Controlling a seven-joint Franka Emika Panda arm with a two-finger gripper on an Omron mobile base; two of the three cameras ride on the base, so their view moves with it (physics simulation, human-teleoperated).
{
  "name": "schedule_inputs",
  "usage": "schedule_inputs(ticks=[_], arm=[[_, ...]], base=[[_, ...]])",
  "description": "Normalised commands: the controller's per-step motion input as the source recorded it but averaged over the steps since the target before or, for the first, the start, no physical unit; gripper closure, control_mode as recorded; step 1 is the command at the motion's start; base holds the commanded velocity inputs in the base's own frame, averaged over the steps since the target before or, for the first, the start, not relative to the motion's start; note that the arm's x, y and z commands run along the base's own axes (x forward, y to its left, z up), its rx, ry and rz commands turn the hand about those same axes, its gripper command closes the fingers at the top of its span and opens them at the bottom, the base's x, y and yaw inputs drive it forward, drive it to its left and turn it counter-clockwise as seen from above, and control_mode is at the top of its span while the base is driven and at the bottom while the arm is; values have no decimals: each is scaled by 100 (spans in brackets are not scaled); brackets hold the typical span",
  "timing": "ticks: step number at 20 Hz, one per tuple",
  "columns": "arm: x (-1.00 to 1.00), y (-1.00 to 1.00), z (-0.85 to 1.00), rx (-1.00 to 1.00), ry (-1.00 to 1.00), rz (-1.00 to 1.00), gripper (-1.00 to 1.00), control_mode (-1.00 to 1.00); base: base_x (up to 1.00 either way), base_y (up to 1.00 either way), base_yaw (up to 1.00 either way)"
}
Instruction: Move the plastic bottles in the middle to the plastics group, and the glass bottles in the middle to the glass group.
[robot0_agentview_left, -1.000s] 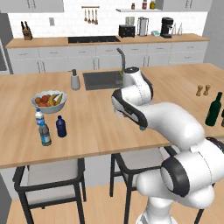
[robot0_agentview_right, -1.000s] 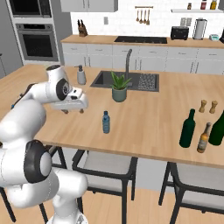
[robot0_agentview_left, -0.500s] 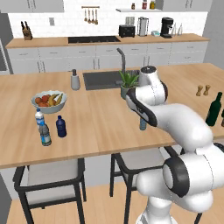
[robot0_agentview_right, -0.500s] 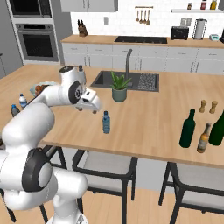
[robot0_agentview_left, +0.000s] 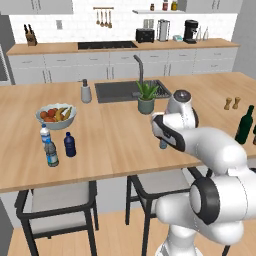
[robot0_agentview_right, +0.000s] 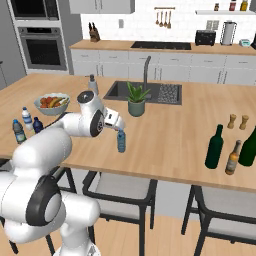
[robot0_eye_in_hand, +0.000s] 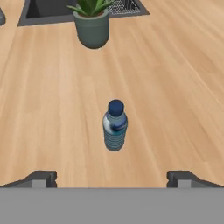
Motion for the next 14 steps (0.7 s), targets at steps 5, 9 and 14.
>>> schedule_inputs(ticks=[5, 9, 14], arm=[[13, -9, -5, 0, 0, 16, -100, -100], [1, -6, -9, 0, 1, 13, -100, -100], [28, -17, -22, 0, 1, 6, -100, -100]], base=[[0, 0, 0], [0, 0, 0], [0, 0, 0]])
